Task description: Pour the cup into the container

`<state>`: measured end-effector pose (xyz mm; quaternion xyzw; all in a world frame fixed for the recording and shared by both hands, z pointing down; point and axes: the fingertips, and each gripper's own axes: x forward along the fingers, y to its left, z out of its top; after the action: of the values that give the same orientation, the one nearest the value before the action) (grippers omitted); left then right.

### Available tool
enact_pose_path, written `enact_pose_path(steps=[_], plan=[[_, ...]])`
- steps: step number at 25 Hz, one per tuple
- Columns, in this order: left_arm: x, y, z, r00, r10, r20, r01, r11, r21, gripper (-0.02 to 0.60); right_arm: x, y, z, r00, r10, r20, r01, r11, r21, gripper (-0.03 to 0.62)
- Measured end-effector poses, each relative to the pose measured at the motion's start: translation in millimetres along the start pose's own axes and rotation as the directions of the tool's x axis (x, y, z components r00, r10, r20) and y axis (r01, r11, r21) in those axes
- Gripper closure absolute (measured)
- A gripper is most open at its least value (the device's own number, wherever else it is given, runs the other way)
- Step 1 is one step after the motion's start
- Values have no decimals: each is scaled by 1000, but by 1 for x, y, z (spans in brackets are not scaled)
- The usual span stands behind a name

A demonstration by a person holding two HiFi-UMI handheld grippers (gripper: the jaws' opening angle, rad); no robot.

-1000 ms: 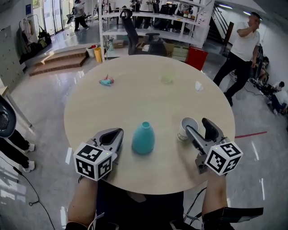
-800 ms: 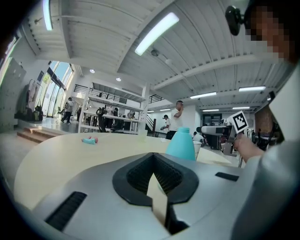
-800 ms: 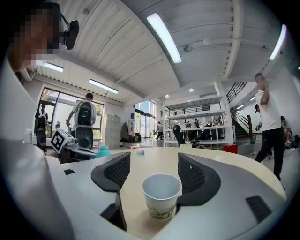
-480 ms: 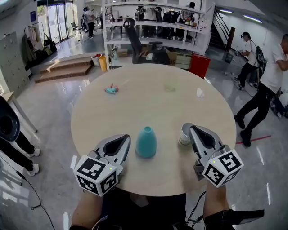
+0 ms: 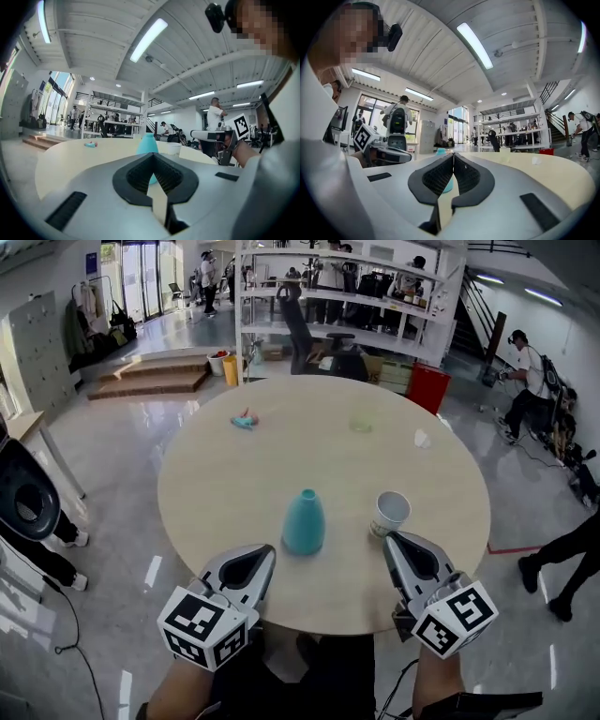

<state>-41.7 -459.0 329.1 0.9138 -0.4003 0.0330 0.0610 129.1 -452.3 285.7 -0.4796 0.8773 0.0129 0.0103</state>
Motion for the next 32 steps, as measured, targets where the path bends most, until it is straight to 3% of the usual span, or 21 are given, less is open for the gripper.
enact_pose_path(steps=[12,32], plan=[[-90,-101,-39,999,3,-49,-4,1000,-14,581,-117,73,-23,1000,15,-13,-14,998,63,586],[-344,-289,-90,995,91,-38,-92,995,-33,581,-346,270,-18,991,127,-31,-125,990,66,586]])
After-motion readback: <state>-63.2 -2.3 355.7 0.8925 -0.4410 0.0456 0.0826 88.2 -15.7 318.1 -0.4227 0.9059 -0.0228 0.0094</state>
